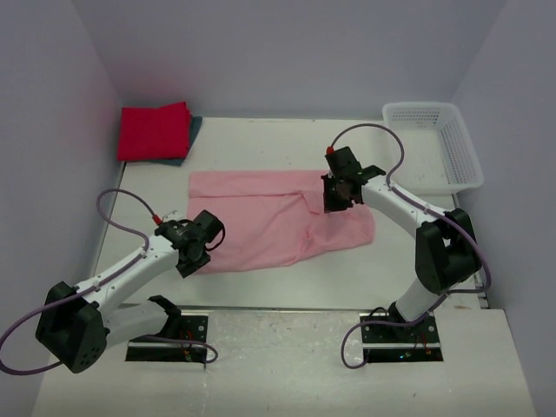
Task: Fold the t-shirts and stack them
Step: Grap the side of the flattened tshirt closest away from the robot with both arms
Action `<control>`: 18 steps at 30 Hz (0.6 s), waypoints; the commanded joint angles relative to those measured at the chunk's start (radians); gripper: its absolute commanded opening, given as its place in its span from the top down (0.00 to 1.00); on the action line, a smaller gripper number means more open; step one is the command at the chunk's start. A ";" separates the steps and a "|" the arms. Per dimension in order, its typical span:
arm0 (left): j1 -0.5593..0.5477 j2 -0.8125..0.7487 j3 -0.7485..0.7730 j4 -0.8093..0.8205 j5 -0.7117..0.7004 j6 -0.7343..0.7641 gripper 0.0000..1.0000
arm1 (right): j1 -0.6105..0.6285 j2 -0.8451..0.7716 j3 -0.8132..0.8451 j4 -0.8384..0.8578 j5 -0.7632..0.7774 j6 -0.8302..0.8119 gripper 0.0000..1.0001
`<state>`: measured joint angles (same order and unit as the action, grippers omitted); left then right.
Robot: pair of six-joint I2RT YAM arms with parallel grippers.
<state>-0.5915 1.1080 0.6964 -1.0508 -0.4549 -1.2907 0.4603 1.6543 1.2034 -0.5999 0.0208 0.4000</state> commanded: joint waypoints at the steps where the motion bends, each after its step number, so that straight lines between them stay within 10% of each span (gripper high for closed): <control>1: 0.042 0.007 0.049 -0.098 -0.063 -0.050 0.58 | 0.008 -0.047 -0.008 0.049 -0.050 -0.021 1.00; 18: 0.312 0.119 0.000 0.109 0.051 0.225 0.62 | 0.008 -0.097 -0.039 0.066 -0.067 -0.029 1.00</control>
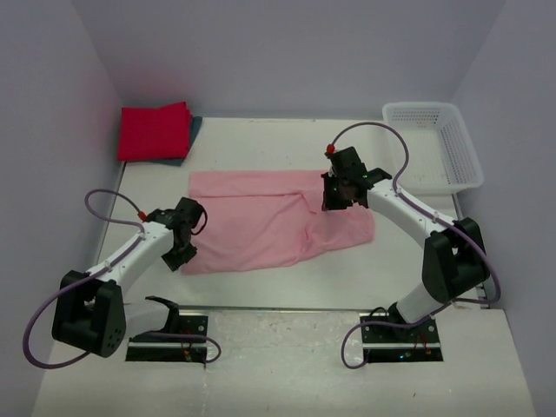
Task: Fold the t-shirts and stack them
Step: Grap the side of the flattened tshirt closest away from the robot with both arms
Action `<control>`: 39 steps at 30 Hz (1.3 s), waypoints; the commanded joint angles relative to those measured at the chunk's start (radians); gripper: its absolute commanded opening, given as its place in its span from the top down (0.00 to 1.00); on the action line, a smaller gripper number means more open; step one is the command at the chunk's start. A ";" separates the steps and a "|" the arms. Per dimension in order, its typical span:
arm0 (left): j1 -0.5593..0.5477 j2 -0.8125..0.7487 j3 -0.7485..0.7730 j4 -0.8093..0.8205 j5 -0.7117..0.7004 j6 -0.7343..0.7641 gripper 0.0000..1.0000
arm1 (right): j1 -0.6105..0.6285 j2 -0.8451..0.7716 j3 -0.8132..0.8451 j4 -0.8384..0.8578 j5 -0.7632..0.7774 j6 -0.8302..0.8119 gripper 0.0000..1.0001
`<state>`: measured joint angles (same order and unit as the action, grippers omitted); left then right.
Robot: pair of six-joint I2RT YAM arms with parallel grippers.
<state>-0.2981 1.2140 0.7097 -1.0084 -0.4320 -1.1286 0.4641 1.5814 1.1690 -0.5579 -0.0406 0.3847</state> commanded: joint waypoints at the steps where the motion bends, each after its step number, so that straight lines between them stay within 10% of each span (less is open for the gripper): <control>1: 0.020 0.018 -0.015 0.080 0.047 0.076 0.62 | 0.004 -0.021 -0.005 0.023 -0.001 -0.012 1.00; 23: 0.027 0.154 -0.019 0.157 0.119 0.168 0.63 | 0.002 -0.017 -0.002 0.019 0.005 -0.013 1.00; 30: 0.030 0.182 -0.018 0.169 0.119 0.178 1.00 | 0.004 -0.026 -0.005 0.018 0.015 -0.010 1.00; 39: 0.039 0.145 -0.023 0.177 0.145 0.191 1.00 | -0.001 -0.101 -0.020 -0.014 0.099 0.011 1.00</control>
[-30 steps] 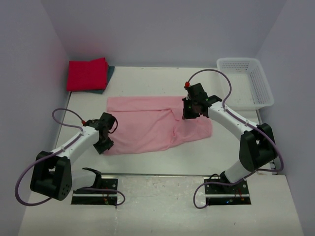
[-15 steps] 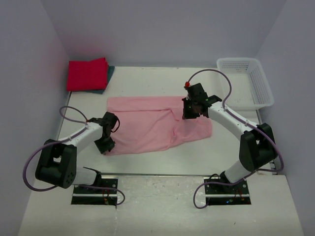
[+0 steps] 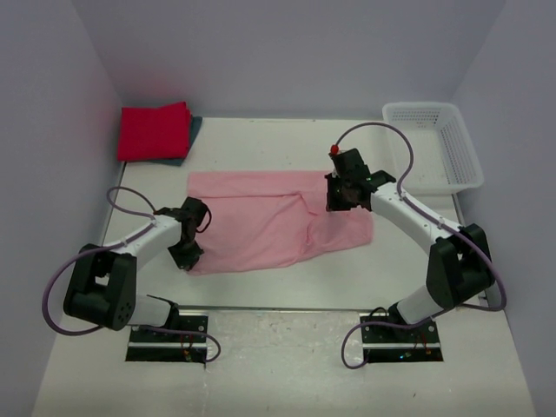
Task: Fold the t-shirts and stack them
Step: Grap the side of the flattened tshirt closest away from the robot with both arms
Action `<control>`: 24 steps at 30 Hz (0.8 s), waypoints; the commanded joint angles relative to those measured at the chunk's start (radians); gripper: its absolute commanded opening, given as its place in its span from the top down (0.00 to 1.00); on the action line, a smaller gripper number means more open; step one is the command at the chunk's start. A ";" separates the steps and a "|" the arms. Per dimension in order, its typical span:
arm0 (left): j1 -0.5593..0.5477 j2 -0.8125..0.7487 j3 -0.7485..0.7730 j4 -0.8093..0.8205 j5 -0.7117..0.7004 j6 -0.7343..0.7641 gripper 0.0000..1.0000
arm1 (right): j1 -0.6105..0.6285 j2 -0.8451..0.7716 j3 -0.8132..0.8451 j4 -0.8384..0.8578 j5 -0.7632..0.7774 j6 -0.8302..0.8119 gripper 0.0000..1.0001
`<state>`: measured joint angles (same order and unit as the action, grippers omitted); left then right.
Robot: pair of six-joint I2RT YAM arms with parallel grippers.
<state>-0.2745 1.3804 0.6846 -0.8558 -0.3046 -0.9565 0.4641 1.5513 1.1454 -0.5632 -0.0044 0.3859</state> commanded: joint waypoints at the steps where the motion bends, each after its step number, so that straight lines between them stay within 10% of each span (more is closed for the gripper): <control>1: 0.015 -0.026 0.004 0.026 0.019 0.024 1.00 | -0.002 -0.082 0.005 -0.015 0.075 0.008 1.00; 24: 0.044 -0.188 0.177 -0.074 -0.044 0.087 1.00 | -0.087 -0.111 0.086 -0.132 0.207 0.002 1.00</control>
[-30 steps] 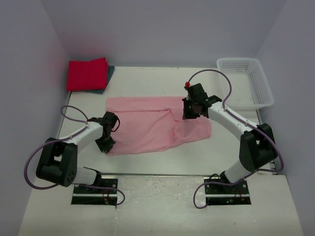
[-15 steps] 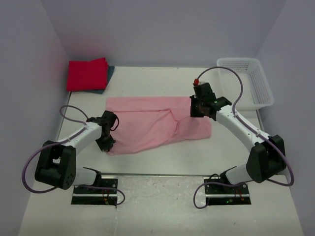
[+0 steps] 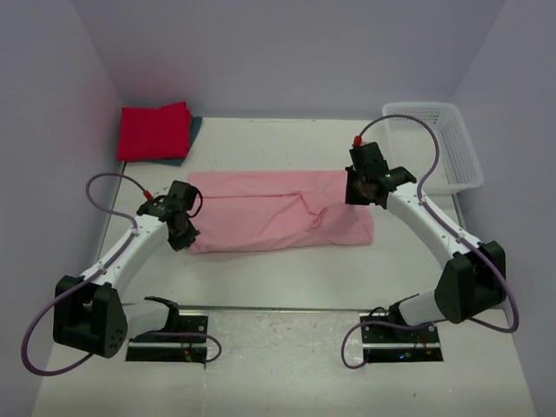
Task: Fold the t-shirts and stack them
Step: Grap the side of the flattened tshirt closest away from the robot with both arms, then fold the other side of the tshirt into a rectangle
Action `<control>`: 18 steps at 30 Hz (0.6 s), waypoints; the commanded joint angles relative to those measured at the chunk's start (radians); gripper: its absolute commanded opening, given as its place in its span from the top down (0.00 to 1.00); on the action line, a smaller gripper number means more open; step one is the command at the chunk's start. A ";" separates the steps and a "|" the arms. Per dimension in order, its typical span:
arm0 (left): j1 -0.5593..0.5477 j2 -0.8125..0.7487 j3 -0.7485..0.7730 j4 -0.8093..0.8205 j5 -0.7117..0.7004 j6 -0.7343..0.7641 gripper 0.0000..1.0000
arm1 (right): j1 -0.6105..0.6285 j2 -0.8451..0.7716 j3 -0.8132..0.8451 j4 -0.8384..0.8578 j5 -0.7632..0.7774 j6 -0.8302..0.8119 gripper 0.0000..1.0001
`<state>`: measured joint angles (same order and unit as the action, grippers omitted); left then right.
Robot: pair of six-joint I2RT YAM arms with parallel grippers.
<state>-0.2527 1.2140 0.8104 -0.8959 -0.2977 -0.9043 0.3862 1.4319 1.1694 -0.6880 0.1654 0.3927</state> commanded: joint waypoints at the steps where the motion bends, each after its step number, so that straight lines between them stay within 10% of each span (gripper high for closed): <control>1: 0.026 -0.022 0.059 -0.035 -0.054 0.038 1.00 | -0.009 0.022 0.079 -0.010 0.039 -0.008 1.00; 18: 0.075 0.139 0.274 -0.026 -0.138 0.085 1.00 | -0.046 0.189 0.329 -0.056 0.014 -0.067 1.00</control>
<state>-0.1940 1.3239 1.0245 -0.9249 -0.3908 -0.8467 0.3569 1.5940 1.4319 -0.7303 0.1726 0.3515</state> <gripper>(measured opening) 0.004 0.008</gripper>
